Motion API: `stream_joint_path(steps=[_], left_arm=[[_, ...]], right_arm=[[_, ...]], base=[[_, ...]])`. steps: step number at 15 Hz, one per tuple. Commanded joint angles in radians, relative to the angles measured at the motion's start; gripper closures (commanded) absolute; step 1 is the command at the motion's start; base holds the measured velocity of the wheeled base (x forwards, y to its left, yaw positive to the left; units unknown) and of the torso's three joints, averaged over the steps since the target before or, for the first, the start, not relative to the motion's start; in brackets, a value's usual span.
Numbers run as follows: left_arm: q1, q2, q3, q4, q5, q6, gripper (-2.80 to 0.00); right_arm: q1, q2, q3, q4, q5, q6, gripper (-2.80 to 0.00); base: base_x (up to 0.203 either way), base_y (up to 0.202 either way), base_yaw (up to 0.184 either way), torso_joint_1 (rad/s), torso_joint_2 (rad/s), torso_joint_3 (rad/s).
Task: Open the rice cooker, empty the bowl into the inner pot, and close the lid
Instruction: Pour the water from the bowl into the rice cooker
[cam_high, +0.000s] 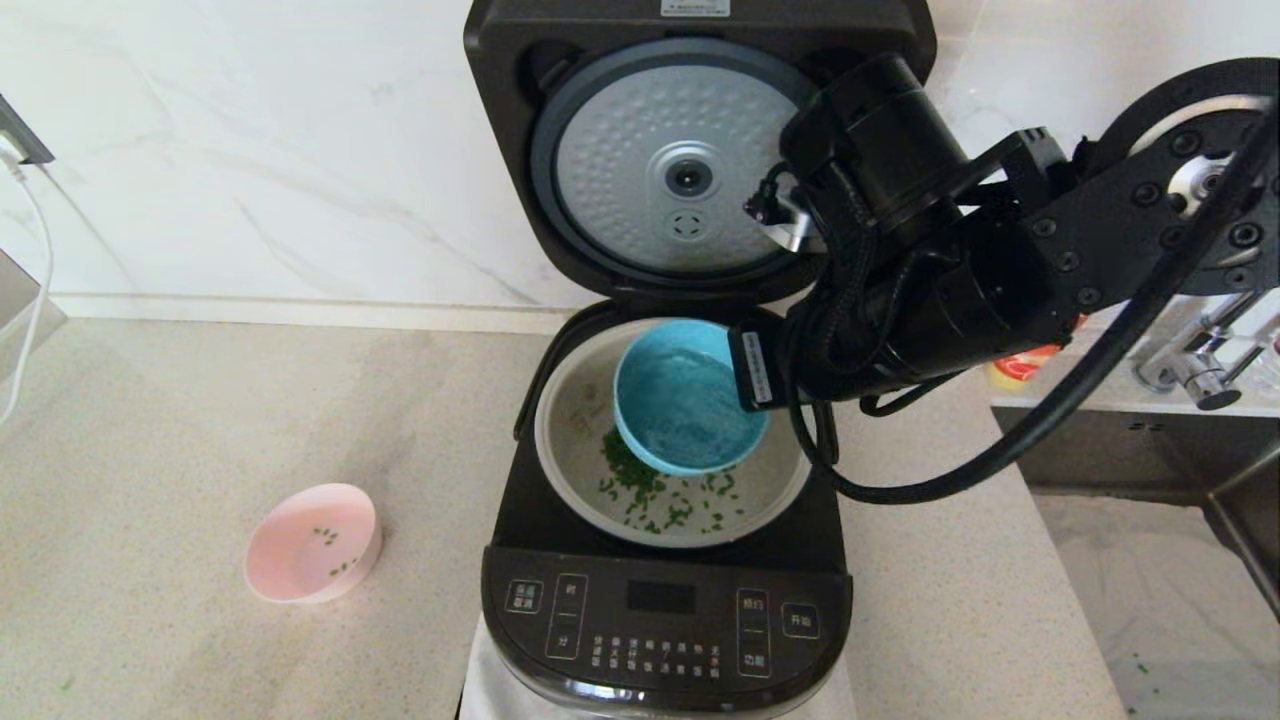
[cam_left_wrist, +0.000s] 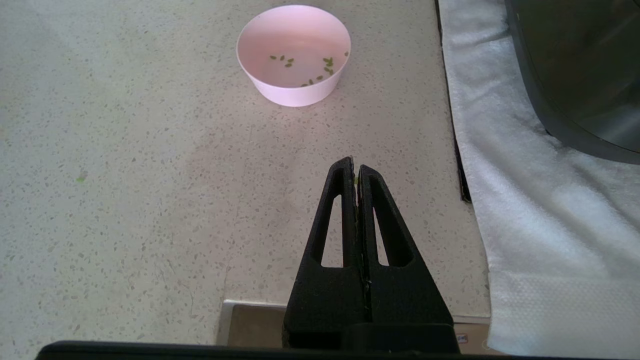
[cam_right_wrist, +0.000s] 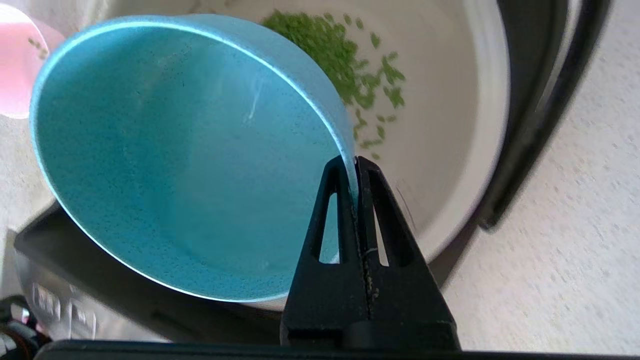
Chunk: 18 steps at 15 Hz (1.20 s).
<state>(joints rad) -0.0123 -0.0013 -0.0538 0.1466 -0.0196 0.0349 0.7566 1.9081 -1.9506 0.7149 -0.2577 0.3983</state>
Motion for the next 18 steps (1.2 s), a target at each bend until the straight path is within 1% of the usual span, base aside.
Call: stream_joint_path(steps=[1,4,13,18], left_arm=[[0.0,0.0,0.0,0.001,0.0,0.0,0.0],[0.0,0.0,0.0,0.001,0.0,0.0,0.0],[0.0,0.0,0.0,0.001,0.0,0.0,0.0],[0.0,0.0,0.0,0.001,0.0,0.0,0.0]], right_arm=[[0.001,0.025,0.001,-0.019,-0.002,0.004,0.0],[0.001,0.037,0.001,-0.076,-0.012,0.007,0.0],[-0.005,0.081,0.004,-0.234,-0.138,0.02,0.0],[-0.003,0.071,0.006,-0.301,-0.233,0.02,0.0]], base=[[0.0,0.0,0.0,0.0,0.0,0.0],[0.0,0.0,0.0,0.0,0.0,0.0],[0.0,0.0,0.0,0.0,0.0,0.0],[0.0,0.0,0.0,0.0,0.0,0.0]])
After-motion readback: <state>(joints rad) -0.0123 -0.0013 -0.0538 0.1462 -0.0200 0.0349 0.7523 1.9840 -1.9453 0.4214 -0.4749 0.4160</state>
